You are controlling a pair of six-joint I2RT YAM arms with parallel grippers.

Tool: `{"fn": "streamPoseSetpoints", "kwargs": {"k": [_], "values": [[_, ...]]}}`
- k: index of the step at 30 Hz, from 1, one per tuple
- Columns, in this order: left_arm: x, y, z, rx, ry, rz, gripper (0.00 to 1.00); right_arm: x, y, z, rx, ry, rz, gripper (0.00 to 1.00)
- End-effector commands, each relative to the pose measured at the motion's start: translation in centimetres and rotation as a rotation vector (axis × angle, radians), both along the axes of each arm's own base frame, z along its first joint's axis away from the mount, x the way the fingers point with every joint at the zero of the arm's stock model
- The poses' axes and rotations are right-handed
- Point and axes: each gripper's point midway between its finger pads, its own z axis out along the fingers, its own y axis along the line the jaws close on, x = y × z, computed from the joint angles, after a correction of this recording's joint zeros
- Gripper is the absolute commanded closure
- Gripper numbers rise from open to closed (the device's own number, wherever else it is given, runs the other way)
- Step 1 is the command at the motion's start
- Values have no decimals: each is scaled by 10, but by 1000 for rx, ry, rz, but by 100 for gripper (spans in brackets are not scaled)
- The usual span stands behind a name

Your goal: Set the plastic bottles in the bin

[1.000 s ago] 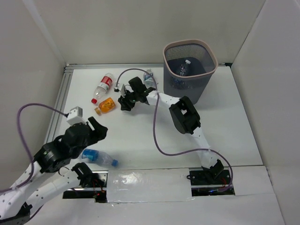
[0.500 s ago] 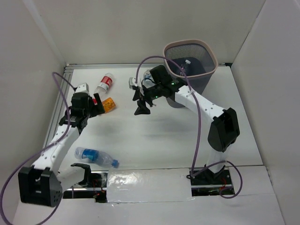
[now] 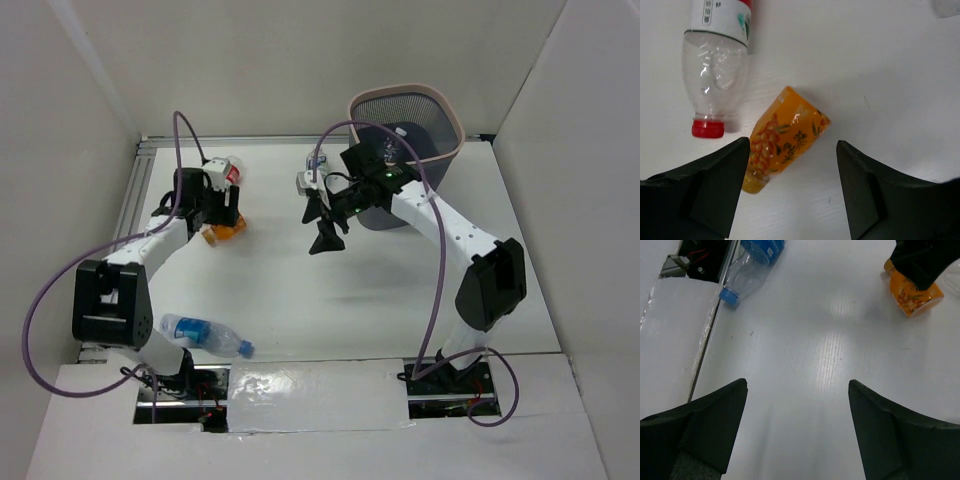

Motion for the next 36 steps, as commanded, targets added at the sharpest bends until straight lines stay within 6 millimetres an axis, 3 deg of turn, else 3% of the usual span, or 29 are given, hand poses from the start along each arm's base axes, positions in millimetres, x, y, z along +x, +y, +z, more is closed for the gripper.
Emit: {"fn": "streamPoseSetpoints", "kwargs": {"k": [1,5,7,9,13,21,28,36], "values": [[31,-5,11,58,-68,-109,18,-18,-11,22,38,-4,23,11],[39,-4,-7,75,-19,-123,19,-15,-13,31,54,-12,0,11],[39,-8,-5,83,-22,-139,19,-15,-13,29,53,0,-7,11],[37,-8,-19,120,13,-152,19,-14,-12,30,57,6,-15,11],[27,-10,-38,128,52,-155,21,-11,-14,30,57,5,-24,11],[0,-31,-77,143,180,-229,24,-12,-12,33,74,5,-13,11],[-12,-36,-85,148,222,-238,24,-18,-14,35,82,8,-6,10],[-44,-58,-87,115,314,-296,17,-22,-15,42,97,5,-2,5]]}}
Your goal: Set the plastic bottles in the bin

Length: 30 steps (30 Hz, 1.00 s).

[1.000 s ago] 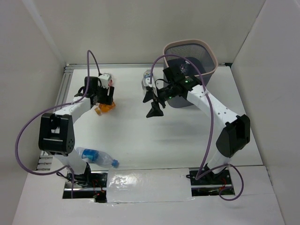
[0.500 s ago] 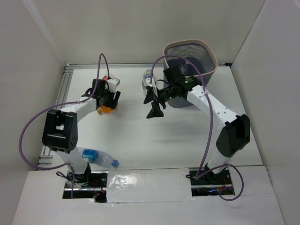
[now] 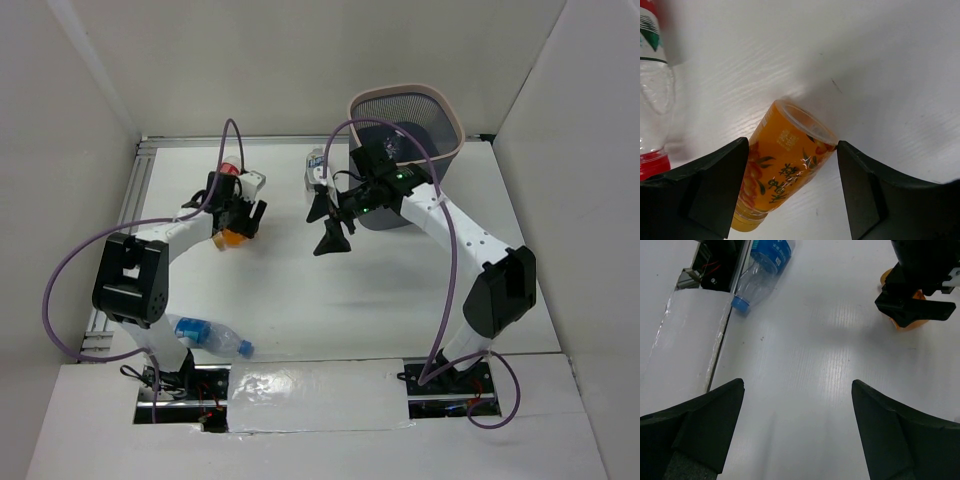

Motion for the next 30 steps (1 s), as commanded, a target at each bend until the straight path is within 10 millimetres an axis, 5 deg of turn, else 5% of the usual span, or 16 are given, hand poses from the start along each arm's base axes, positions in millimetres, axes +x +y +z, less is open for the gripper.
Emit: {"fn": "streamPoseSetpoints", "kwargs": {"k": [1,9,22,26,30], "values": [[-53,-10,-32,-18,214,-42,17,-11,-4,24,53,-29,16,5],[-72,-18,-38,-31,288,-55,16,-11,-7,25,59,-25,12,5],[-98,-24,-77,50,428,-52,16,-17,-9,30,75,-39,19,3],[-102,-25,-82,57,452,-39,32,-20,-10,31,81,-35,24,2],[-91,-26,-57,38,373,-16,59,-23,-10,31,85,-30,34,15]]}}
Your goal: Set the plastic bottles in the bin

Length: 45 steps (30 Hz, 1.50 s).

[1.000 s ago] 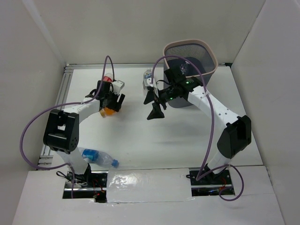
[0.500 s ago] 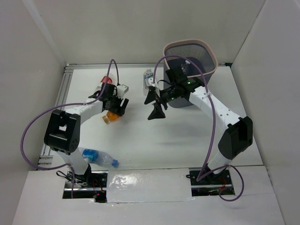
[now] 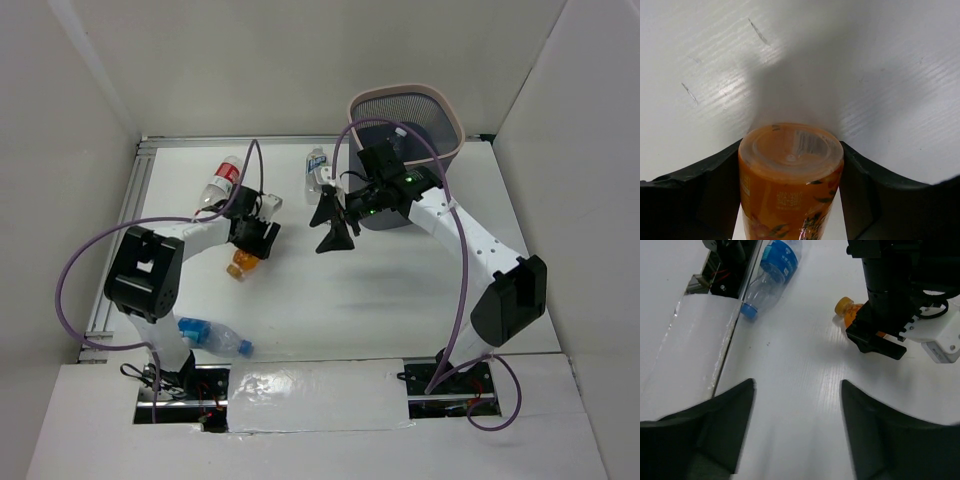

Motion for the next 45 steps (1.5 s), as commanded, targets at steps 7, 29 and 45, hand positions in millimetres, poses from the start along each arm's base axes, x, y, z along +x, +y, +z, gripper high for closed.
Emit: {"fn": "streamPoseSetpoints", "kwargs": {"k": [7,29,45], "values": [[17,-20,118,-166,-153,96,100,-28,1,12,53,-80,117,88],[82,-218,482,-1176,-774,-224,100,-54,-64,-104,-254,-356,-5,99],[133,-291,443,-1169,-774,-46,37,-42,-74,-98,-230,-306,-128,37]]}}
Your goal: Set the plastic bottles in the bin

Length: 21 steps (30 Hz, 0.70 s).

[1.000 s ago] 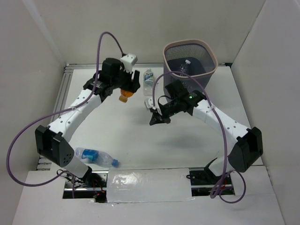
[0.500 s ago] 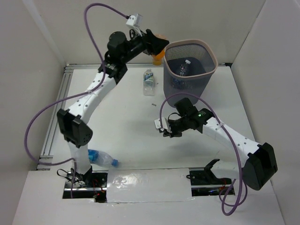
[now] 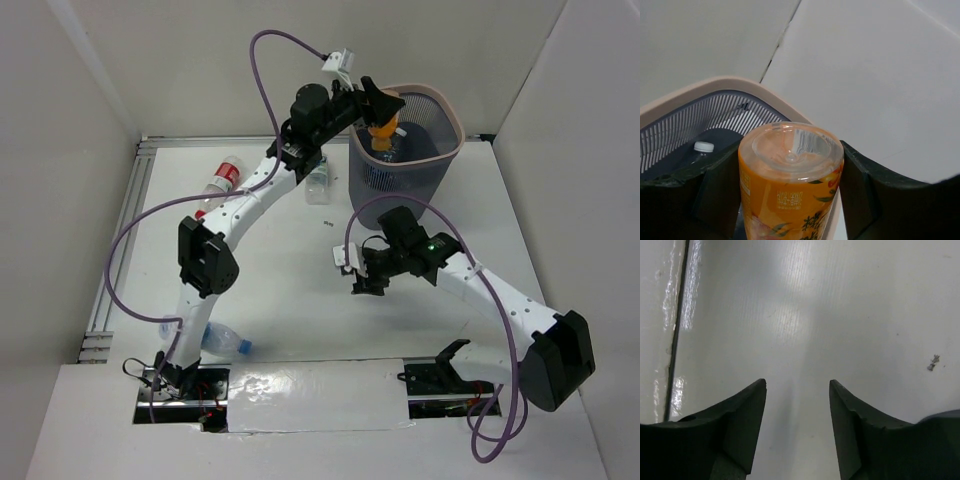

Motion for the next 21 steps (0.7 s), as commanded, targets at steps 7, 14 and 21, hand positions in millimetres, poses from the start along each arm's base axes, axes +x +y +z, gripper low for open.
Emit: {"fn": "streamPoseSetpoints", "kwargs": {"k": [7,14,21], "values": [[-19,26,93,-93,-184,70,0,9,11,21,128,37,-63,0],[-61,66,135,-87,-230,68,0,7,32,25,142,102,-20,0],[-181,192,121,113,-261,285,0,-11,101,28,208,255,51,50]]}}
